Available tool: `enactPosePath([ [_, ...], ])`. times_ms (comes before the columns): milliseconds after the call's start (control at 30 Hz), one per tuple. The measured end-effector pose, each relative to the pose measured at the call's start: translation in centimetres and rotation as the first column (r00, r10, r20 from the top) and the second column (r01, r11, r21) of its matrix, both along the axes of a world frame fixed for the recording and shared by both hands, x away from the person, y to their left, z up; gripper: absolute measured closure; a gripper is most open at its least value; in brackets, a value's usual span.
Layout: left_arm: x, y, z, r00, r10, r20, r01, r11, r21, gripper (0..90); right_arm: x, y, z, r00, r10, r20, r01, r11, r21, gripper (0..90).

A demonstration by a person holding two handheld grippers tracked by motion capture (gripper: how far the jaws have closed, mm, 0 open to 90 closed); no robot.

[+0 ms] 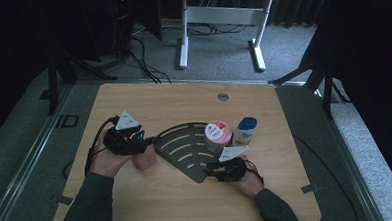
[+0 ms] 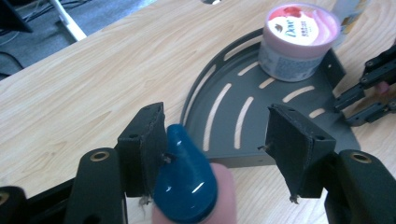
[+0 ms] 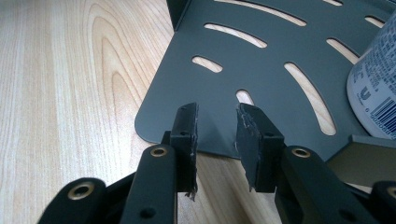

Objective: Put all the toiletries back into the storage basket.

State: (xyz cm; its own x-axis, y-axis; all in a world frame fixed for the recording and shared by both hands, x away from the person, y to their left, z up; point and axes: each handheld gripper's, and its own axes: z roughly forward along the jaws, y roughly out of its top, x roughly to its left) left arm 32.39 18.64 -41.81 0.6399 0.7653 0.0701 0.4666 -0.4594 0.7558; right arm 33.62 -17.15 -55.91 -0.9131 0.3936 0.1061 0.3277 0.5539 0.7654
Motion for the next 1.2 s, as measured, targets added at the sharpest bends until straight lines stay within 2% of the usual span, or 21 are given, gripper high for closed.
enactPosePath([
  [100,0.2,0.5,-0.3,0.9999,0.009,-0.015,-0.009,0.9998,0.015,45.0,0.0,0.0,0.0,1.0,0.001,0.002,-0.001,1.0,0.0,68.3],
  [300,0.6,1.1,-1.0,0.9988,0.019,-0.046,-0.018,0.9994,0.03,48.8,0.0,0.0,0.0,1.0,0.002,0.003,-0.002,1.0,-0.001,68.2],
  [400,0.7,1.2,-1.1,0.9986,0.02,-0.049,-0.019,0.9994,0.03,50.2,0.0,0.0,0.0,1.0,0.002,0.002,-0.002,1.0,0.0,68.2],
  [433,0.9,1.4,-1.3,0.9974,0.014,-0.071,-0.013,0.9997,0.019,52.5,0.0,0.0,0.0,1.0,0.002,0.003,-0.002,1.0,-0.001,68.2],
  [533,1.0,1.3,-1.3,0.9968,0.008,-0.08,-0.006,0.9997,0.024,55.7,0.0,0.0,0.0,1.0,0.002,0.003,-0.002,1.0,-0.001,68.2],
  [1033,1.8,1.1,-1.8,0.9922,0.003,-0.125,-0.003,1.0,0.006,56.6,0.0,0.0,0.0,1.0,0.003,0.004,-0.003,1.0,-0.002,68.1],
  [1200,2.0,1.0,-1.7,0.9903,0.003,-0.139,0.0,0.9998,0.019,56.6,0.0,0.0,0.0,1.0,0.003,0.003,-0.003,1.0,-0.001,68.1],
])
